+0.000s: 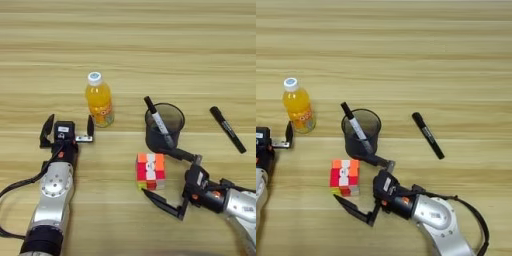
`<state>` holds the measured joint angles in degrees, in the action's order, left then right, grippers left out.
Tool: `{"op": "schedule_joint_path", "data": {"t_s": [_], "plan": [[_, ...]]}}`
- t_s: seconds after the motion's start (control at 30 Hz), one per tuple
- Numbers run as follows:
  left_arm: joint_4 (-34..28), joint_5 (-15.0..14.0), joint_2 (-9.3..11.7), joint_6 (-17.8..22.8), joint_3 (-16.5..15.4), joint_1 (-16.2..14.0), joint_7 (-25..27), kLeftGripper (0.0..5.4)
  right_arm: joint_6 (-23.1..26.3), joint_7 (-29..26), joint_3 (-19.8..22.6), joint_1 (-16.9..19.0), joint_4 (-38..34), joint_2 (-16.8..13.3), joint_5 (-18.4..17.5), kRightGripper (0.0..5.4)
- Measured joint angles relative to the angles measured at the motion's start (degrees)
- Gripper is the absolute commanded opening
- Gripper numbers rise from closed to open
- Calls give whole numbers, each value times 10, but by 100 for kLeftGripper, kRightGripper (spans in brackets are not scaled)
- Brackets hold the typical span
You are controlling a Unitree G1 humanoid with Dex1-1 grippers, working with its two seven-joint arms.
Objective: Move the objects on the table
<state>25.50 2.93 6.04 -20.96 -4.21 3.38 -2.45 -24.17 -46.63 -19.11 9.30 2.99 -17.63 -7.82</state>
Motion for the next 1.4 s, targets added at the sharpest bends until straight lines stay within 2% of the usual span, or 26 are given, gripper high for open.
{"op": "schedule_joint_path", "data": {"t_s": [0.5, 0.77, 1.1, 1.4], "plan": [[0, 0, -2, 0, 0, 0, 0, 539, -1, 39, -15, -33, 68, 34, 32, 540], [0, 0, -3, 0, 0, 0, 0, 539, -1, 49, -15, -45, 90, 50, 32, 540], [0, 0, -4, 0, 0, 0, 0, 540, -1, 42, -19, -45, 87, 60, 29, 431], [8, 0, -4, -1, 0, -1, 1, 540, 2, 41, -18, -43, 77, 63, 27, 421]]}}
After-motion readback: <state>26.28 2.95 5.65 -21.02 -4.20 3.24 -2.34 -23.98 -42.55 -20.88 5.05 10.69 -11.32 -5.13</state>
